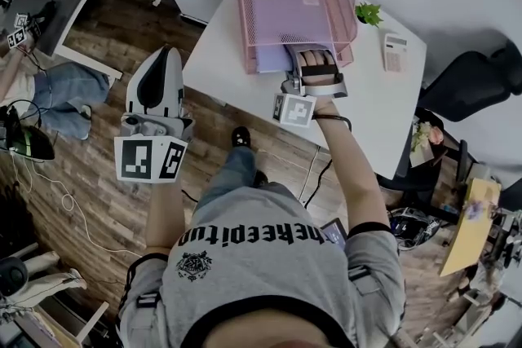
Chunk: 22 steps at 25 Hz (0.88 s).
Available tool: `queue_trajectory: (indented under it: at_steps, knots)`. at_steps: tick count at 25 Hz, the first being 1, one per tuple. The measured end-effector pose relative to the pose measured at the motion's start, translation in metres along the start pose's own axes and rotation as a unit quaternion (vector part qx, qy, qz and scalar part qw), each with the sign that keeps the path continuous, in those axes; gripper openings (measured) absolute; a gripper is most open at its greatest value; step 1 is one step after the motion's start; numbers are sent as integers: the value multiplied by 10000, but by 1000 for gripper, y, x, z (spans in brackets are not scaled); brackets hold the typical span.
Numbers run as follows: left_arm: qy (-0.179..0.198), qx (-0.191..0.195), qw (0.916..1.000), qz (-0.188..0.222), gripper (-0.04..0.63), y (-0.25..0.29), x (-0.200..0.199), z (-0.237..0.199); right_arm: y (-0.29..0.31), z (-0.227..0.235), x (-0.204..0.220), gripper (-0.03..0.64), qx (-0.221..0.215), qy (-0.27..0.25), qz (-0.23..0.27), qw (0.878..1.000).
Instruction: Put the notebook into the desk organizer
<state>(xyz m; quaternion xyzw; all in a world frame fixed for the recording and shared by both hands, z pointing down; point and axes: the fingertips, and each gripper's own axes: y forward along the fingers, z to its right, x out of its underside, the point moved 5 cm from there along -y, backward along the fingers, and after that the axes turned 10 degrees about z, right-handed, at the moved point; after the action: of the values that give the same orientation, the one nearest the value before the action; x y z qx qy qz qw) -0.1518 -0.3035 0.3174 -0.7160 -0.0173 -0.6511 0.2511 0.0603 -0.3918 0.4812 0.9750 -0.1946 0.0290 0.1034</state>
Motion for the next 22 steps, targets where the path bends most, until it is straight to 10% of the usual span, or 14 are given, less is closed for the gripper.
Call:
queue_trajectory:
  at_steps: [22]
  knots:
    - [-62, -3, 10000, 26, 4, -5, -1, 2, -14, -1, -10, 72, -1096, 1043, 249, 9882]
